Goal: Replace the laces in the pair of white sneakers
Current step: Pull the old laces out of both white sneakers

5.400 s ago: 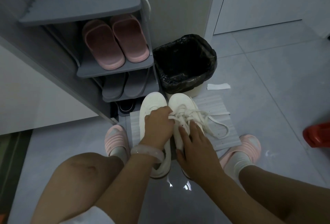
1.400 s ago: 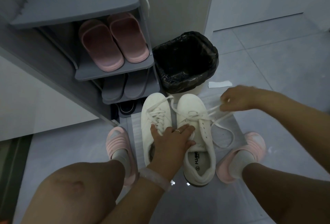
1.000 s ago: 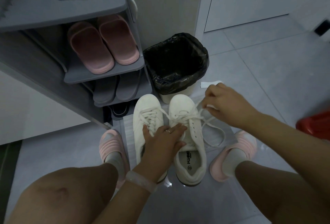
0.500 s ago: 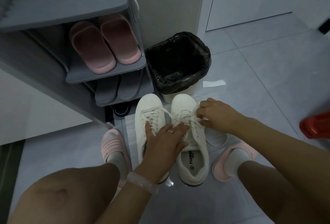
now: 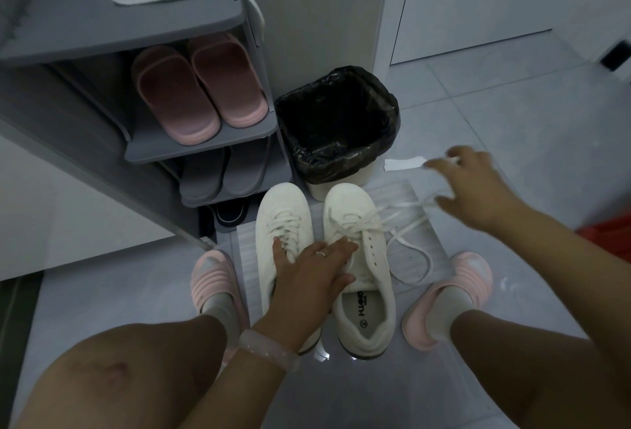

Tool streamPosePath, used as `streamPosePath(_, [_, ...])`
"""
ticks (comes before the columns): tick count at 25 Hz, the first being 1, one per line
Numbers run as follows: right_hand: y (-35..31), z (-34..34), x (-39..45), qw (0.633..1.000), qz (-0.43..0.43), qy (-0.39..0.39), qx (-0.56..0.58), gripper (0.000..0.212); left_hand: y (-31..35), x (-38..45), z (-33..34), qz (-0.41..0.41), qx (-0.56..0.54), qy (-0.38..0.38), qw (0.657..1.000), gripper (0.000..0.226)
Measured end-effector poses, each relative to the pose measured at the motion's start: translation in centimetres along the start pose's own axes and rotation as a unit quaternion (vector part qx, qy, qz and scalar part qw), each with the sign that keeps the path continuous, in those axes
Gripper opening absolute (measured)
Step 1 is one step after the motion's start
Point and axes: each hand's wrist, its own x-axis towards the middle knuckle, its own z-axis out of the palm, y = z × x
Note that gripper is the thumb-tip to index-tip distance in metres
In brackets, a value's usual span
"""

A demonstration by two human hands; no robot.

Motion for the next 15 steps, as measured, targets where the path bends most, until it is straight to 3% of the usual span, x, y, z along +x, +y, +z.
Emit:
streamPosePath(2, [-1.9, 1.4, -0.5, 0.988, -0.150, -0.026, -0.019, 0.038, 0.1, 0.0, -0.1, -0.005, -0.006, -0.003, 1.000, 0.045])
streamPosePath(4, [-3.7, 1.7, -0.4, 0.975, -0.223, -0.005, -0.024, 0.028, 0.1, 0.0, -0.3, -0.007, 0.001, -0.007, 1.000, 0.045])
streamPosePath(12, [-6.0, 3.0, -0.5, 0.975, -0.193, -0.092, -0.060, 0.027, 0.0, 0.1, -0.3, -0.010, -0.004, -0.008, 1.000, 0.045])
streamPosePath(15, [-6.2, 2.6, -0.5, 0.973, -0.209, -0.027, -0.091, 0.018, 0.2, 0.0, -0.3, -0.011, 0.001, -0.007, 1.000, 0.045])
